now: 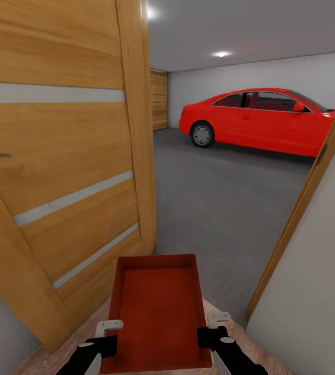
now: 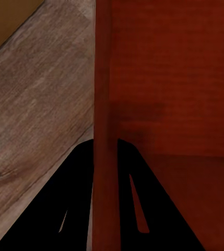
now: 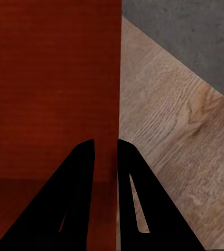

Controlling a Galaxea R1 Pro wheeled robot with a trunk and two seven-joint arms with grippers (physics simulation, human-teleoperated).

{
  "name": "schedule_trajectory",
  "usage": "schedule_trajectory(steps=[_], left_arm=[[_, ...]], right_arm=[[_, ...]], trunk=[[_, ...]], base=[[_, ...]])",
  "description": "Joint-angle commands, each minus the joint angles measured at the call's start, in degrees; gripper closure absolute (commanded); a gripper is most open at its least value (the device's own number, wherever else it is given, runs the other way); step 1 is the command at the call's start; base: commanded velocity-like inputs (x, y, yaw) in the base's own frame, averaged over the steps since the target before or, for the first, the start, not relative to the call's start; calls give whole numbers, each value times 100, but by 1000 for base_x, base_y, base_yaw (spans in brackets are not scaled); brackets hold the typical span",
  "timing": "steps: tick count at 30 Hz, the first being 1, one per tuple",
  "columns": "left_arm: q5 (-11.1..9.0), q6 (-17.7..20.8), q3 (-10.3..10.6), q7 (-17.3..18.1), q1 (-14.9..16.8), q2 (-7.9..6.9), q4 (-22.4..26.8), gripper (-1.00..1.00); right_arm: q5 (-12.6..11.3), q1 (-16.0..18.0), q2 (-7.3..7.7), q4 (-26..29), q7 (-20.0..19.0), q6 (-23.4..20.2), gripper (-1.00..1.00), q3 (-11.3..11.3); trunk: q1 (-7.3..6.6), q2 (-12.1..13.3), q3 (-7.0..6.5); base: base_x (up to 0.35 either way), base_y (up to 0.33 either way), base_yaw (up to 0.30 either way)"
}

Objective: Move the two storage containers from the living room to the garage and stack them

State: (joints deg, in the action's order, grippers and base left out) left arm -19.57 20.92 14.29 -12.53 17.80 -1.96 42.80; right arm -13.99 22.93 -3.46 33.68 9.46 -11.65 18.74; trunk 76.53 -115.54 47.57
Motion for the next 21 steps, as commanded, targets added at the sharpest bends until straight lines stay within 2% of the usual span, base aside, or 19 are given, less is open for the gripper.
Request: schedule_trajectory(steps=[1, 15, 21], left_arm=[[-135, 0, 49, -56, 4, -6, 206, 100], [-141, 0, 51, -54, 4, -6, 203, 100], [-141, 0, 51, -49, 4, -6, 203, 100]], right_arm=[[-114, 1, 3, -1, 28, -21, 100, 51], [-113, 1, 3, -1, 27, -21, 100, 51], [-113, 1, 3, -1, 29, -21, 100, 51]], trunk=[[-1, -3, 6], [-1, -3, 6], [-1, -3, 6]], base=[[6, 30, -196], [2, 5, -240], [129, 141, -246]])
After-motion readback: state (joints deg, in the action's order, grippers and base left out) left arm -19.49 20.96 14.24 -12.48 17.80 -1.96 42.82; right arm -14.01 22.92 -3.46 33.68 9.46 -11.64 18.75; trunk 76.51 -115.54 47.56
